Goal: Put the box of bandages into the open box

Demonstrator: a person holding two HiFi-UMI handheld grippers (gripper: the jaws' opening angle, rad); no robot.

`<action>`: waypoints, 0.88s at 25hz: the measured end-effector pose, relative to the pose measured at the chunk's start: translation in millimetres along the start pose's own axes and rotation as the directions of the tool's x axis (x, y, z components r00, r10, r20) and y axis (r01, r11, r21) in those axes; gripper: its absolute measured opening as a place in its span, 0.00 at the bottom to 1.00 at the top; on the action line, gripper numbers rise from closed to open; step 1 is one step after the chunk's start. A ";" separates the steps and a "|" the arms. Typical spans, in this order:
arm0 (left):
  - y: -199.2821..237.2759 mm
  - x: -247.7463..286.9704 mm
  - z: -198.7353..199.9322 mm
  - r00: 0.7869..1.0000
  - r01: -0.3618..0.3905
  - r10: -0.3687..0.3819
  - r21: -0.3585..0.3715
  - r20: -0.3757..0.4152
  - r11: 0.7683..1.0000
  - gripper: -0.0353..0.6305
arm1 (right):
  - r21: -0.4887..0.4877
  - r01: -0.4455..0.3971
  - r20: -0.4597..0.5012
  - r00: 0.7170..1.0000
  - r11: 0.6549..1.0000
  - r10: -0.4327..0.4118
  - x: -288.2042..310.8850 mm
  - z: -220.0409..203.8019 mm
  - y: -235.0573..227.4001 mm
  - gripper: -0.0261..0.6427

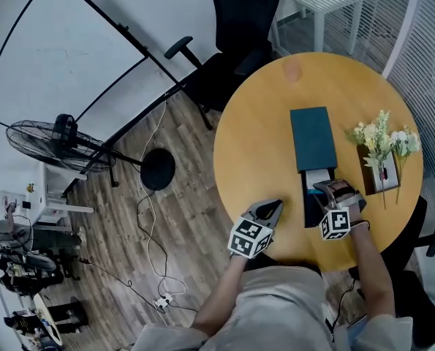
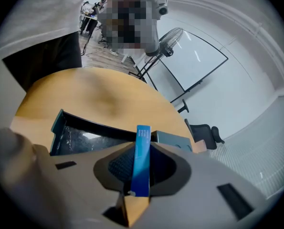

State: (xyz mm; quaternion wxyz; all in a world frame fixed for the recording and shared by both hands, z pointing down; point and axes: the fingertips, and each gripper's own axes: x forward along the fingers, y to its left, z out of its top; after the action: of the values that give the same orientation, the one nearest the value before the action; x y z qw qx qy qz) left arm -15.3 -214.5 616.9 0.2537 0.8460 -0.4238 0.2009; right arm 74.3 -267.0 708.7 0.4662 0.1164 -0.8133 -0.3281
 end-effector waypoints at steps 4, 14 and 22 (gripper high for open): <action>1.9 -1.1 -1.6 1.000 -0.009 0.009 -0.002 -0.006 1.000 0.07 | -0.029 -0.018 0.025 1.000 0.999 0.018 -1.5 0.0 8.6 0.15; -8.4 13.5 -10.0 0.999 0.014 -0.014 0.012 -0.035 1.000 0.07 | -0.019 -0.047 0.041 0.998 0.999 0.047 0.1 -2.0 23.7 0.18; -9.7 10.9 -11.0 0.999 0.012 -0.011 0.017 -0.039 1.000 0.07 | -0.006 -0.090 0.031 0.995 0.996 0.090 -0.6 -2.8 37.3 0.20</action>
State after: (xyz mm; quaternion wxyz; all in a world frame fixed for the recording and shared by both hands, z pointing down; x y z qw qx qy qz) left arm -2.7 -209.7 629.1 0.2558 0.8464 -0.4122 0.2196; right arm 81.3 -239.6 733.2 0.4680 0.0733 -0.8242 -0.3102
